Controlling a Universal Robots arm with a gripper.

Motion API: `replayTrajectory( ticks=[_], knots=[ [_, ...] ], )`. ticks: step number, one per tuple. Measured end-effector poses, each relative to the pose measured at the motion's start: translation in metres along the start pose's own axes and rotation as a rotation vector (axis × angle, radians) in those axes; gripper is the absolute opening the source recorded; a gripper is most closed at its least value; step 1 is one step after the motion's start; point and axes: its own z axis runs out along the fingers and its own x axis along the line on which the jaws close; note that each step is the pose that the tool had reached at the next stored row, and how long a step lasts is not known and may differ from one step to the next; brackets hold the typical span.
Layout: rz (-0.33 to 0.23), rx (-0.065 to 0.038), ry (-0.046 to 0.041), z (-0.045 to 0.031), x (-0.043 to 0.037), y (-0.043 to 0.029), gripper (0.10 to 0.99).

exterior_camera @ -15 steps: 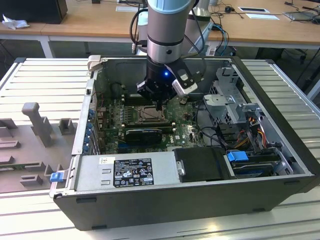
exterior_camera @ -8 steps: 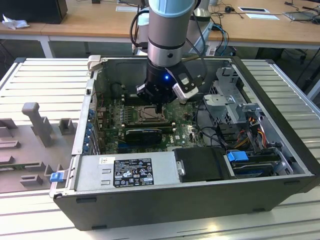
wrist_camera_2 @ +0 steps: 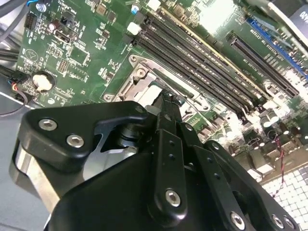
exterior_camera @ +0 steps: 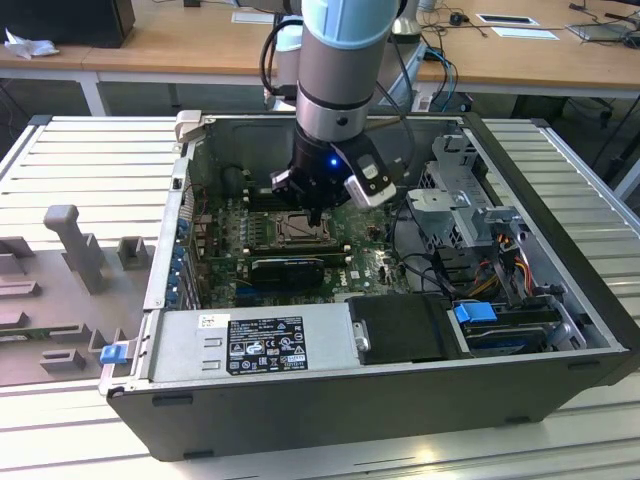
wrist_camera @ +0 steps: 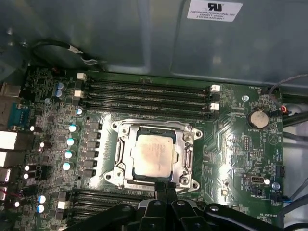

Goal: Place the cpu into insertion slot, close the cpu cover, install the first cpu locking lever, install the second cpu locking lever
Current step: 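Install the second cpu locking lever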

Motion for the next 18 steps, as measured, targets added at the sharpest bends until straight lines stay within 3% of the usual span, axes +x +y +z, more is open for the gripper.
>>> replayTrajectory(
  ticks=[9,17,18],
  knots=[
    [0.0,0.0,0.0,-0.0009,0.0022,-0.0056,0.106],
    [0.0,0.0,0.0001,-0.0006,0.0165,-0.0093,0.106],
    [0.0,0.0,0.0,0.0,0.0227,-0.0094,0.106]
  ],
)
